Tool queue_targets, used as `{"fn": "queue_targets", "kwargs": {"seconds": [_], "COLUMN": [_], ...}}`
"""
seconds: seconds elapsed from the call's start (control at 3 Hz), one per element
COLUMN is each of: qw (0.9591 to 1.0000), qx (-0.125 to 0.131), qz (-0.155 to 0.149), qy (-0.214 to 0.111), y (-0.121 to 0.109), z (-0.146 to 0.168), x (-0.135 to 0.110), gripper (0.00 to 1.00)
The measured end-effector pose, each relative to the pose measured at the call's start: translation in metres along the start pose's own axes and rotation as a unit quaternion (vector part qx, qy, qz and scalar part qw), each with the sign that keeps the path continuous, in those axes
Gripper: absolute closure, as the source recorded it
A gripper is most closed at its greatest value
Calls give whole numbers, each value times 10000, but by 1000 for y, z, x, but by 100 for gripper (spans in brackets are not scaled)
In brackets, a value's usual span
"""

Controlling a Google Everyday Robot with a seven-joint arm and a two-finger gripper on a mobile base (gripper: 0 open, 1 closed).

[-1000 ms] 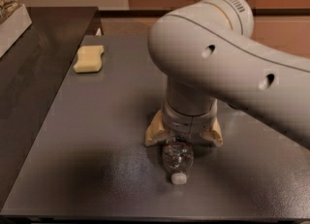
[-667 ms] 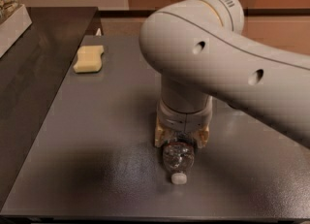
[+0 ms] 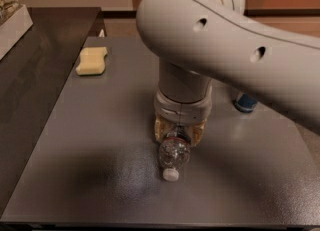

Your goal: Place water bottle upright

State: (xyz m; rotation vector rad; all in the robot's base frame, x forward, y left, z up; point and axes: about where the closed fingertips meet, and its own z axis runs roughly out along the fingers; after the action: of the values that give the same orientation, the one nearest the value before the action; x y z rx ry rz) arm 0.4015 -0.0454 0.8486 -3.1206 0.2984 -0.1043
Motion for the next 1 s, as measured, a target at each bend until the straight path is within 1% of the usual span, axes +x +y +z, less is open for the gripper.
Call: {"fn": "queue_targets", "kwargs": {"seconds": [0.33,0.67,1.0], "qw": [9970,9855,9605], "qx": [121,269,585], "qz": [686,1425,2275], "qy": [-341,-879,-1493], "y": [-21,-53,-83], "z": [-9,-25,-42], "x": [10,23,32], "gripper": [100,100,100]}}
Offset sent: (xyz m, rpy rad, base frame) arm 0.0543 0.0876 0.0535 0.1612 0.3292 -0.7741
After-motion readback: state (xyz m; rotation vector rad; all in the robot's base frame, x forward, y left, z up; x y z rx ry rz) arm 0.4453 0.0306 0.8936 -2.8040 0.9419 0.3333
